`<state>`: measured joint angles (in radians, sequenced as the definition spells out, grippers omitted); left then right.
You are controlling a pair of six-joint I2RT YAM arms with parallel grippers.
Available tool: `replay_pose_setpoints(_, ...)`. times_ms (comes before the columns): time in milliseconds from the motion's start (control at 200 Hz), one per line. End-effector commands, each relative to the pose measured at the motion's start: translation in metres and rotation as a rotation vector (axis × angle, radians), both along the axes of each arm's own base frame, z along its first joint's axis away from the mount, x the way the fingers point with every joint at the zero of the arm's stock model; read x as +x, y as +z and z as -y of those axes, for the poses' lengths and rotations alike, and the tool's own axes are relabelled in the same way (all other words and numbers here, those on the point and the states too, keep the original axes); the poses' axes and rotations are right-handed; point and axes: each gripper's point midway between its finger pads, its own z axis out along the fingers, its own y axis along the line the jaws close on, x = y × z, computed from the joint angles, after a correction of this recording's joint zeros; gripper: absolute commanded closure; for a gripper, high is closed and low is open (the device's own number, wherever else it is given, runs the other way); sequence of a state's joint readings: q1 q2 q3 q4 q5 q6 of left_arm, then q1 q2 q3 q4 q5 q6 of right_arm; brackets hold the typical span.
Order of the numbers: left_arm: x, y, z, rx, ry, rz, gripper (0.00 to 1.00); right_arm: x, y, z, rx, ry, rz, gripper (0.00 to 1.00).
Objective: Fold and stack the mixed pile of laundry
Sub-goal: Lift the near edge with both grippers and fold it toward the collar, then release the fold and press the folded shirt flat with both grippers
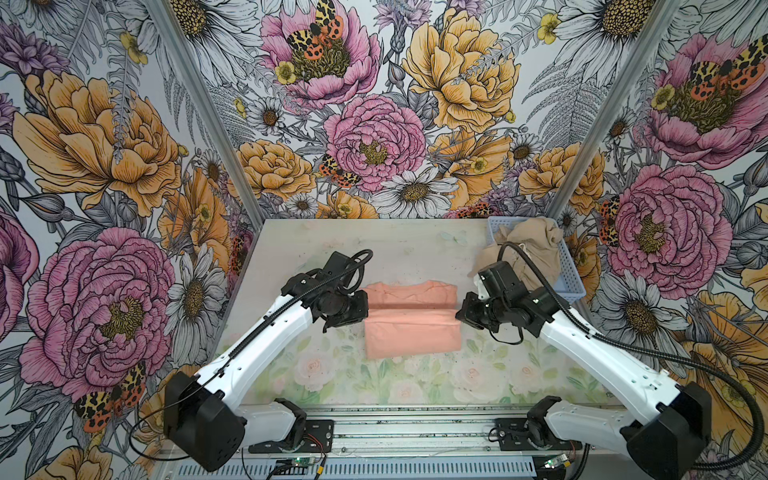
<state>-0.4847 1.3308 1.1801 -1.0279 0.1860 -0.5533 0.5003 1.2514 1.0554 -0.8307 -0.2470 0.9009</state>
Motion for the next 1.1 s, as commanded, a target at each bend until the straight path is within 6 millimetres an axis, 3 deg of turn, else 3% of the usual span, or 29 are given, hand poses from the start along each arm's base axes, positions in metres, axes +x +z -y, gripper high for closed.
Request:
replay_pose_setpoints(0, 0.035, 0.004, 0.008, -0.02, -0.072, 0.058, 1.0, 0.038, 0.008, -0.014, 0.029, 0.084, 0.072, 1.0)
replay_pose_setpoints(165, 0.071, -0.021, 0.013, 0.004, -0.087, 0.01, 1.0, 0.079, -0.017, -0.008, 0.013, 0.086, 0.041, 1.0)
replay_pose_setpoints(345, 0.103, -0.046, 0.012, 0.031, -0.076, -0.017, 1.0, 0.111, -0.044, -0.006, 0.002, 0.087, 0.008, 1.0)
replay_pose_setpoints(475, 0.121, -0.052, 0.007, 0.046, -0.064, -0.01, 1.0, 0.13, -0.059, -0.007, 0.009, 0.082, -0.003, 1.0)
replay_pose_setpoints(495, 0.124, -0.065, 0.006, 0.056, -0.064, -0.039, 1.0, 0.132, -0.061, -0.008, 0.009, 0.083, -0.004, 1.0)
replay_pose_setpoints(765, 0.149, -0.088, 0.008, 0.061, -0.08, -0.064, 1.0, 0.155, -0.087, -0.005, -0.019, 0.068, -0.033, 1.0)
replay_pose_setpoints(826, 0.153, -0.089, 0.006, 0.072, -0.073, -0.061, 0.79, 0.157, -0.09, -0.003, -0.03, 0.058, -0.034, 1.0)
replay_pose_setpoints(951, 0.159, -0.078, -0.004, 0.095, -0.038, -0.027, 0.6, 0.161, -0.079, 0.003, -0.05, 0.04, 0.007, 0.74)
replay_pose_setpoints(1026, 0.158, -0.065, -0.013, 0.117, -0.004, 0.007, 0.48, 0.16, -0.065, 0.005, -0.053, 0.031, 0.039, 0.66)
replay_pose_setpoints(1096, 0.153, -0.052, -0.017, 0.119, 0.012, 0.033, 0.45, 0.153, -0.054, 0.002, -0.043, 0.034, 0.058, 0.63)
